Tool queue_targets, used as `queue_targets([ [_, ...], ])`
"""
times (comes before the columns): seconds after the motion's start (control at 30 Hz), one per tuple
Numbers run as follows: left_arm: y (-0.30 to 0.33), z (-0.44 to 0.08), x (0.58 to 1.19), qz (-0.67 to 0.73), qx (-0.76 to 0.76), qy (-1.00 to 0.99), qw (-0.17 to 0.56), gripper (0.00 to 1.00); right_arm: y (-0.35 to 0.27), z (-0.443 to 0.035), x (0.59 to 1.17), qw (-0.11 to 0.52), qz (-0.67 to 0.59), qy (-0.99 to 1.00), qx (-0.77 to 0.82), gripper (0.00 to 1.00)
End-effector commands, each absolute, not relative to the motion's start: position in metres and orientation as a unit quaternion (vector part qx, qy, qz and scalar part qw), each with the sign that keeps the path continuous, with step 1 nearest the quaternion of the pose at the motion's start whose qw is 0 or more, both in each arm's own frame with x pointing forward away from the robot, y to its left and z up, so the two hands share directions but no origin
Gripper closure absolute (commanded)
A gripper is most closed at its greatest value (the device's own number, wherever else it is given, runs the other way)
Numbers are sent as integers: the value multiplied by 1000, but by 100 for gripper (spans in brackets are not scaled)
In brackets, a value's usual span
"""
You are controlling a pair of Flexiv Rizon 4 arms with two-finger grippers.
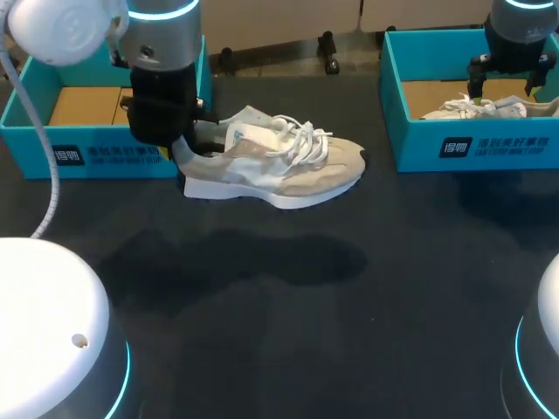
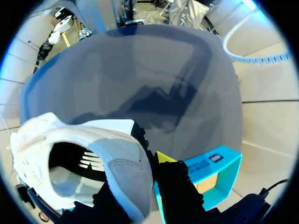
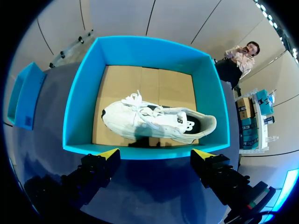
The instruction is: Take the shoe out of the shoebox, open the shoe tongue, remove and reinsert the insole, then place the shoe into the shoebox
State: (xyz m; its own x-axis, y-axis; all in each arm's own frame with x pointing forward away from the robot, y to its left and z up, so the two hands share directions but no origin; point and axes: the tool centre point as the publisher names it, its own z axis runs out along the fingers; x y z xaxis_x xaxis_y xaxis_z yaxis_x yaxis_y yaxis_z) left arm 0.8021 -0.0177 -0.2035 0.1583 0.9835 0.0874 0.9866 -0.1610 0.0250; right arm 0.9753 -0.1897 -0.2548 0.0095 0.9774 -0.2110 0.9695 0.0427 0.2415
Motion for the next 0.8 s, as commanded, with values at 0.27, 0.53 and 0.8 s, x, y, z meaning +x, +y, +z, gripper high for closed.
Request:
queue_targets([
  [0.27, -27, -235, 782, -66, -741, -669, 13, 100, -190, -255, 975, 163, 13, 703, 692, 0],
  [0.53, -33, -266, 774, -65, -725, -686, 7, 100, -190, -255, 975, 163, 13, 703, 692, 0],
  [0.8, -41, -301, 768, -68, -725, -685, 20, 100, -190, -255, 975, 163, 13, 703, 692, 0],
])
